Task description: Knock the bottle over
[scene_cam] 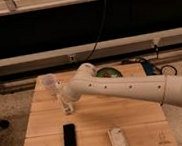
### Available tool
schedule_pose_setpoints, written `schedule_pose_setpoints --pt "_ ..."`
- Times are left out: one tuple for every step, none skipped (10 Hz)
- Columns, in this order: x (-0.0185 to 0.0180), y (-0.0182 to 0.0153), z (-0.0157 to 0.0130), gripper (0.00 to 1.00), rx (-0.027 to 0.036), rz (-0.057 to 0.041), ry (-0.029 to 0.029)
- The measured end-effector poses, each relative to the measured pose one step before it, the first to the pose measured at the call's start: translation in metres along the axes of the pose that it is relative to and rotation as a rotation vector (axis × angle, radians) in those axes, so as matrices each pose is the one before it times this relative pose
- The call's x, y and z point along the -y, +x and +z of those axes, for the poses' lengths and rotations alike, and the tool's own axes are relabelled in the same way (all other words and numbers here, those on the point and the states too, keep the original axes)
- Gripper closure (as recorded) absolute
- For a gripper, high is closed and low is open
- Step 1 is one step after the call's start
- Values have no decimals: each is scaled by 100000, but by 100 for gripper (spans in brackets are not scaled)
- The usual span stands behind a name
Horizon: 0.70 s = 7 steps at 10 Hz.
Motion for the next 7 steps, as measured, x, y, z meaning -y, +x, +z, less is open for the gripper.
schedule_pose_setpoints --pt "382 -52 291 100 204 -719 147" --pt "335 8 332 100 569 -796 171" --pt "171 13 185 100 397 -422 61" --pt "156 73 260 100 725 -400 -37" --pt "62 220 254 100 932 -142 -182" --pt "89 186 277 100 1232 -309 -123" --pt "-190 67 -53 100 39 -880 -133"
